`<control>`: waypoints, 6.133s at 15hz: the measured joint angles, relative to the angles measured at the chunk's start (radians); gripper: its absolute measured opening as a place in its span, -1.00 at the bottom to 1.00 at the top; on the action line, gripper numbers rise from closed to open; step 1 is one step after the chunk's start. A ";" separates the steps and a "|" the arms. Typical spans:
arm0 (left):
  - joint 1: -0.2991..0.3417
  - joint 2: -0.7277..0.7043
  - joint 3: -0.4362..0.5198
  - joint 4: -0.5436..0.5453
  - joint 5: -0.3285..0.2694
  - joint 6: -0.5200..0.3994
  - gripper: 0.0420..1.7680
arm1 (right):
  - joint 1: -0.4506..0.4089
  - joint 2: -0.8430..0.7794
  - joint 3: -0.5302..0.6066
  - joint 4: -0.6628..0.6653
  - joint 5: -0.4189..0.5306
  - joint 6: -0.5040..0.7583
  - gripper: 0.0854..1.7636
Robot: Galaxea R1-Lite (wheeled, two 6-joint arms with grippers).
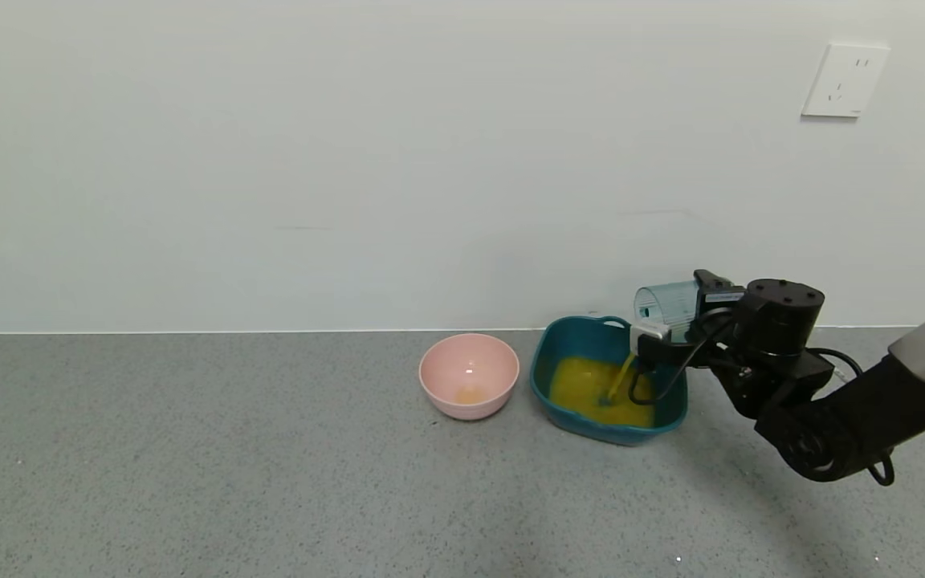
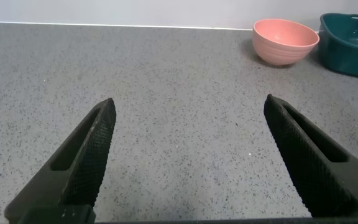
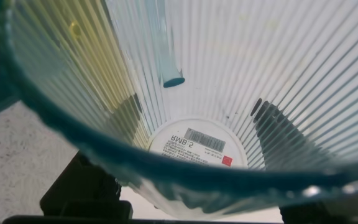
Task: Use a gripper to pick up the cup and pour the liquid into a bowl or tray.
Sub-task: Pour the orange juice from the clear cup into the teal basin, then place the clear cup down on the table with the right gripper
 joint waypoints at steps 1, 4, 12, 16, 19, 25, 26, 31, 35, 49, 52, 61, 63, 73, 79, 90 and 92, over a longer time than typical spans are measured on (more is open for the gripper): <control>0.000 0.000 0.000 0.000 0.000 0.000 0.94 | 0.000 -0.001 0.001 0.000 0.000 -0.013 0.50; 0.000 0.000 0.000 0.000 0.000 0.000 0.94 | 0.001 -0.008 0.004 0.002 0.000 -0.084 0.50; 0.000 0.000 0.000 0.000 0.000 0.000 0.94 | 0.011 -0.024 0.007 0.005 0.000 -0.228 0.50; 0.000 0.000 0.000 0.000 0.000 0.000 0.94 | 0.017 -0.027 0.003 0.006 0.000 -0.267 0.50; 0.000 0.000 0.000 0.000 0.000 0.000 0.94 | 0.020 -0.028 0.002 0.006 0.000 -0.268 0.50; 0.000 0.000 0.000 0.000 0.000 0.000 0.94 | 0.024 -0.030 0.004 0.000 -0.011 -0.225 0.50; 0.000 0.000 0.000 0.000 0.000 0.000 0.94 | 0.025 -0.031 0.004 -0.001 -0.011 -0.192 0.50; 0.000 0.000 0.000 0.000 0.000 0.000 0.94 | 0.047 -0.040 0.009 -0.020 -0.055 0.112 0.50; 0.000 0.000 0.000 0.000 0.000 0.000 0.94 | 0.055 -0.050 0.021 -0.091 -0.102 0.375 0.50; 0.000 0.000 0.000 0.000 0.000 0.000 0.94 | -0.040 -0.144 0.154 -0.089 -0.221 1.393 0.50; 0.000 0.000 0.000 0.000 0.000 0.000 0.94 | -0.060 -0.147 0.173 -0.037 -0.219 1.579 0.50; 0.000 0.000 0.000 0.000 0.000 0.000 0.94 | -0.156 -0.073 0.148 0.010 -0.114 1.784 0.50; 0.000 0.000 0.000 0.000 0.000 0.000 0.94 | -0.184 -0.023 0.122 0.008 -0.097 1.790 0.50; 0.000 0.000 0.000 0.000 0.000 0.000 0.94 | -0.288 0.211 -0.039 0.003 -0.012 1.791 0.50; 0.000 0.000 0.000 0.000 0.000 0.000 0.94 | -0.300 0.287 -0.114 0.007 0.003 1.790 0.50; 0.000 0.000 0.000 0.000 0.000 0.000 0.94 | -0.297 0.337 -0.135 0.004 0.008 1.789 0.50; 0.000 0.000 0.000 0.000 0.000 0.000 0.94 | -0.296 0.339 -0.135 0.004 0.008 1.788 0.50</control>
